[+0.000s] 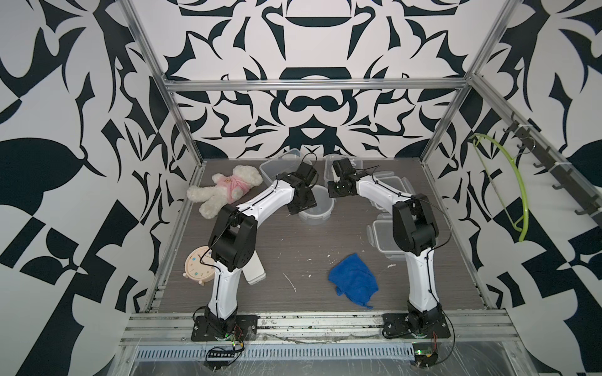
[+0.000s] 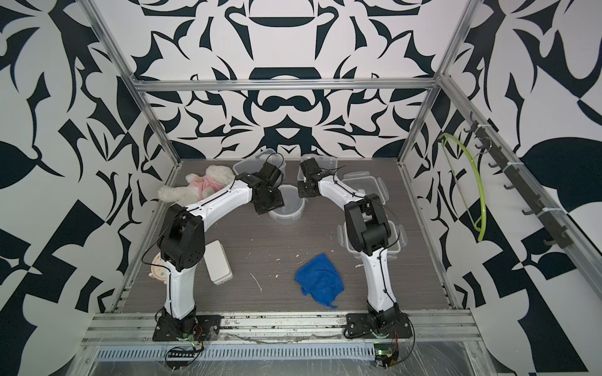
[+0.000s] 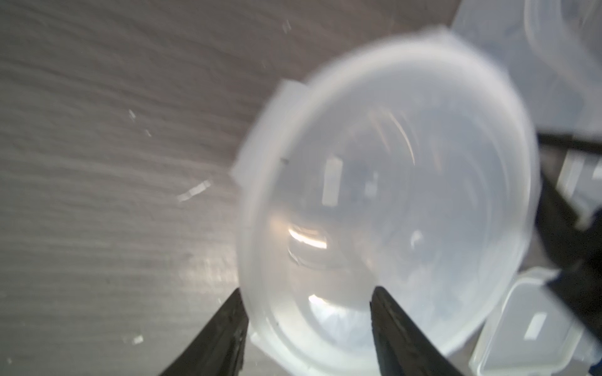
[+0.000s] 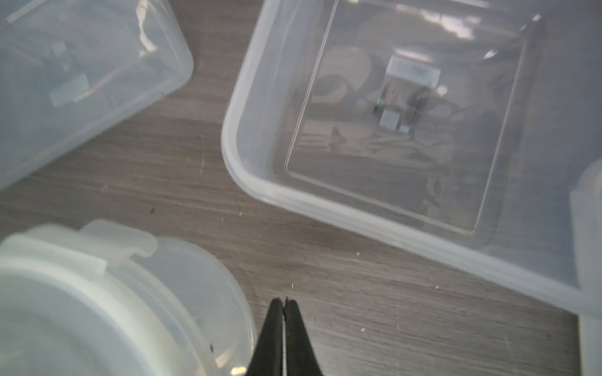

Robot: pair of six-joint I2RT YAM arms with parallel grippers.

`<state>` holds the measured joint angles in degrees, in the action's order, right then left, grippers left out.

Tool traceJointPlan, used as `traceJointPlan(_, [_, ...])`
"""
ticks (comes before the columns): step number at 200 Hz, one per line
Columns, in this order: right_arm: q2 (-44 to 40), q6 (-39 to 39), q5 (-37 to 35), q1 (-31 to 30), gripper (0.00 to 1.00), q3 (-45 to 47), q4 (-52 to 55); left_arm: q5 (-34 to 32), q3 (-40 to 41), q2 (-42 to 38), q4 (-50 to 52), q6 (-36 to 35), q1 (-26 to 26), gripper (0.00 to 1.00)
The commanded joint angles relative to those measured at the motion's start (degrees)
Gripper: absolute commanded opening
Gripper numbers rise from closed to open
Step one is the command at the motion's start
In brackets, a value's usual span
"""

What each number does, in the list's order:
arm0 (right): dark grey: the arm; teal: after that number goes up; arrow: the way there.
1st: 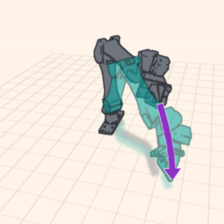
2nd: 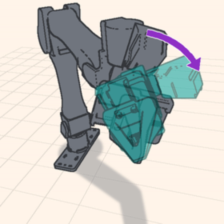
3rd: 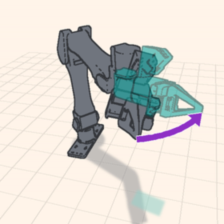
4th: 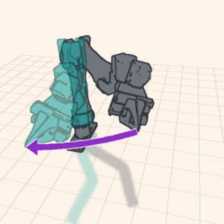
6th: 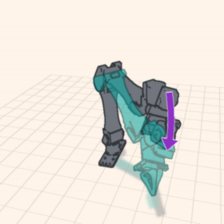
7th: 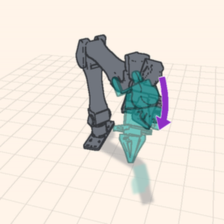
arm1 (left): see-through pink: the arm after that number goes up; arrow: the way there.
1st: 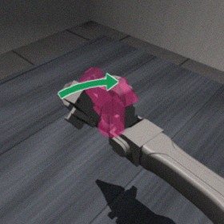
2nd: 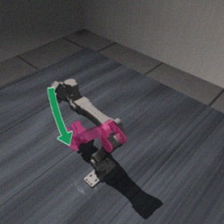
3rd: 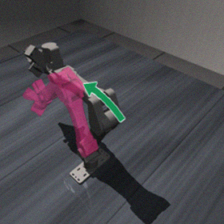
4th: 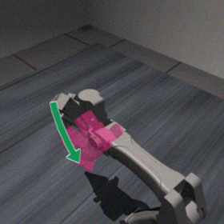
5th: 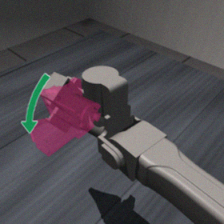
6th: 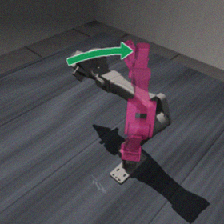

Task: Wipe the insides of the lunch boxes
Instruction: Adjust the lunch box at the center of the board.

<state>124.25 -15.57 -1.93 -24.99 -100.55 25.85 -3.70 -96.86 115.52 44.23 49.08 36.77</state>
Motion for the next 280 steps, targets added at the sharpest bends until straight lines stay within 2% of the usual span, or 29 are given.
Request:
traceJointPlan(1, [0.1, 1.3, 2.4, -1.6, 0.17, -4.7, -1.1, 4.0, 2.7, -1.2, 0.3, 2.9, 2.5, 0.63])
traceJointPlan(17, [1.3, 2.6, 2.8, -1.5, 0.23, -7.8, -0.8, 5.3, 3.9, -1.6, 0.4, 4.1, 2.8, 0.63])
traceJointPlan(37, [2.6, 4.4, 4.5, -1.5, 0.25, -11.6, 0.8, 5.9, 4.4, -2.9, 0.8, 4.6, 2.9, 0.63])
traceJointPlan(62, [-0.4, 5.4, 5.0, -1.2, 0.26, -8.9, -0.6, 4.3, 2.6, -6.0, 3.8, 4.4, 3.0, 0.63])
traceJointPlan(97, [-10.9, 2.3, 6.4, 0.7, 0.35, 6.0, -8.4, 1.1, -3.3, -9.1, 6.6, 2.6, 2.7, 0.66])
traceJointPlan(116, [-17.4, -0.4, 7.3, 1.7, 0.44, 15.6, -13.0, -0.8, -7.5, -8.1, 6.8, 0.7, 1.9, 0.66])
traceJointPlan(143, [-26.1, -7.7, 11.7, 3.2, 0.53, 32.3, -25.2, -0.4, -11.9, -3.1, 3.3, -2.0, -0.3, 0.66])
traceJointPlan(153, [-28.9, -11.6, 13.7, 3.7, 0.58, 39.0, -32.1, 1.0, -13.7, -0.1, 2.7, -2.8, -1.2, 0.66])
traceJointPlan(171, [-31.5, -17.3, 16.5, 4.6, 0.60, 47.4, -41.9, 4.4, -17.7, 5.6, 2.6, -3.7, -2.4, 0.64])
traceJointPlan(199, [-29.9, -25.3, 23.2, 6.0, 0.60, 54.1, -54.8, 7.5, -20.6, 11.2, 2.6, -4.3, -2.8, 0.62])
traceJointPlan(234, [-22.3, -36.5, 31.6, 8.4, 0.59, 58.7, -75.6, 8.7, -18.2, 13.1, -0.5, -3.9, -3.2, 0.62])
traceJointPlan(255, [-18.0, -42.1, 33.6, 8.6, 0.59, 60.3, -86.5, 9.4, -15.0, 13.1, -2.2, -3.2, -3.8, 0.62])
traceJointPlan(280, [-15.2, -46.2, 34.5, 8.6, 0.59, 61.9, -93.5, 10.2, -12.5, 13.5, -3.5, -2.5, -4.2, 0.62])
